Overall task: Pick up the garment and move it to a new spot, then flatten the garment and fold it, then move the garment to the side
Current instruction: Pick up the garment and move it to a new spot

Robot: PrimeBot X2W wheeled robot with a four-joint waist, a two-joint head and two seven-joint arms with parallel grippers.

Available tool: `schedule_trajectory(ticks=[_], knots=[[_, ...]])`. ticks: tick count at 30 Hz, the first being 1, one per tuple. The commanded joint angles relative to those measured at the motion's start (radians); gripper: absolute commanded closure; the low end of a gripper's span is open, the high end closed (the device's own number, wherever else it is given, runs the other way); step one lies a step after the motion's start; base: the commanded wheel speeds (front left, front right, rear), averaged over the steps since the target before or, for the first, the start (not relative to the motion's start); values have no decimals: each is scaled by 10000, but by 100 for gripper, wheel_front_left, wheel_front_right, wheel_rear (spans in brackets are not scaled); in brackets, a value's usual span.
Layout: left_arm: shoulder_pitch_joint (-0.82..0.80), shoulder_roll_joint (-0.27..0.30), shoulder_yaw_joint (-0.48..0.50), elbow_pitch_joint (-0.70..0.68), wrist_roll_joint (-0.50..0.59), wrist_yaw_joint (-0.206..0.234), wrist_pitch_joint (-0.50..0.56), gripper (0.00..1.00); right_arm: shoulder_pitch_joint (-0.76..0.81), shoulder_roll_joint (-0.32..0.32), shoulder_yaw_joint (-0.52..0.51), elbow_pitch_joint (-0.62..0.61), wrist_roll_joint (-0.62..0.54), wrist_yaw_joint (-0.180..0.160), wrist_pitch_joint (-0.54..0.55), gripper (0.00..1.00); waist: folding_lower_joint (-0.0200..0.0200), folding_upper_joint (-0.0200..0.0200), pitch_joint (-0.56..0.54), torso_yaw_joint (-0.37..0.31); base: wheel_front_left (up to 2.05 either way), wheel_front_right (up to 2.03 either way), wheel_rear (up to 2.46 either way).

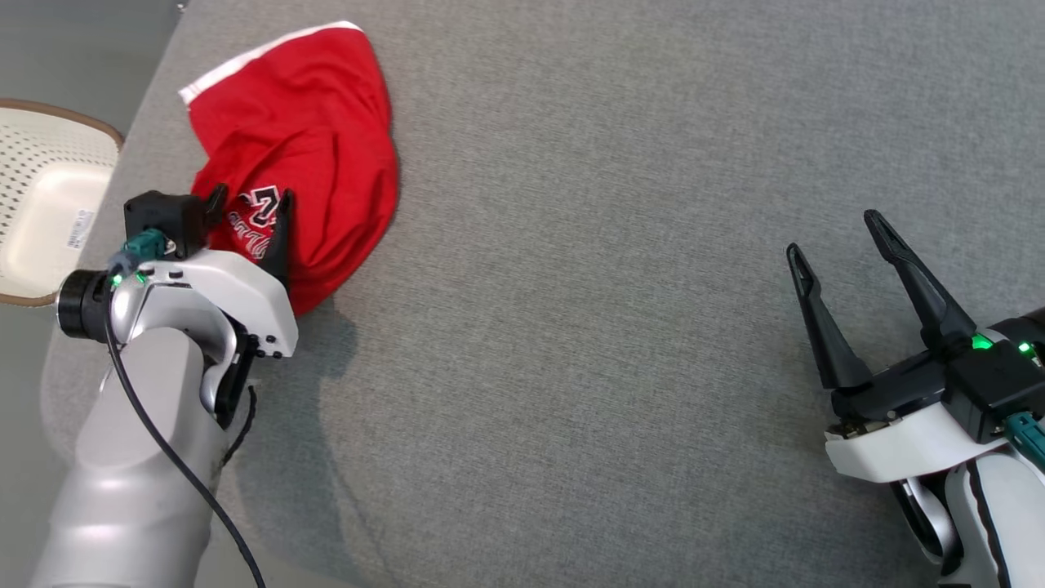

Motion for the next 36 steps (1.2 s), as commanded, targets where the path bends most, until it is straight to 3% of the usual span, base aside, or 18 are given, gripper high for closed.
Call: schedule_trajectory(ticks=[1,7,14,15,16,20,25,32,36], knots=[[-370,118,-12,378,-98,-153,293,0,-121,-41,-39,-35,-60,-3,-20,0,0,0,190,-204,0,0,0],[-1065,268,-282,1544,-366,-561,1263,0,-87,17,42,-16,-70,-3,-39,0,0,0,396,-503,0,0,0],[-1448,332,-611,2586,-615,-701,2169,2,-167,55,133,31,-69,-3,-73,0,0,0,480,-715,0,0,0],[-1500,349,-645,2687,-670,-717,2213,64,-166,57,140,40,-59,-3,-77,0,0,0,472,-737,0,0,0],[-1546,392,-698,2778,-671,-711,2271,100,-158,71,142,57,-52,-3,-82,0,0,0,454,-759,0,0,0],[-1582,548,-844,2927,-731,-728,2053,100,-130,110,112,143,-1,-3,-85,0,0,0,312,-813,0,0,0],[-1683,754,-979,2660,-514,-660,844,100,-172,263,27,255,24,-3,-93,0,0,0,-5,-852,0,0,0],[-1590,685,-1250,2086,-213,-411,-853,100,-45,486,-203,354,99,-3,-99,0,0,0,-699,-884,0,0,0],[-1416,732,-1553,1357,195,-37,-1376,100,-84,693,-521,241,334,-3,-97,0,0,0,-1082,-973,0,0,0]])
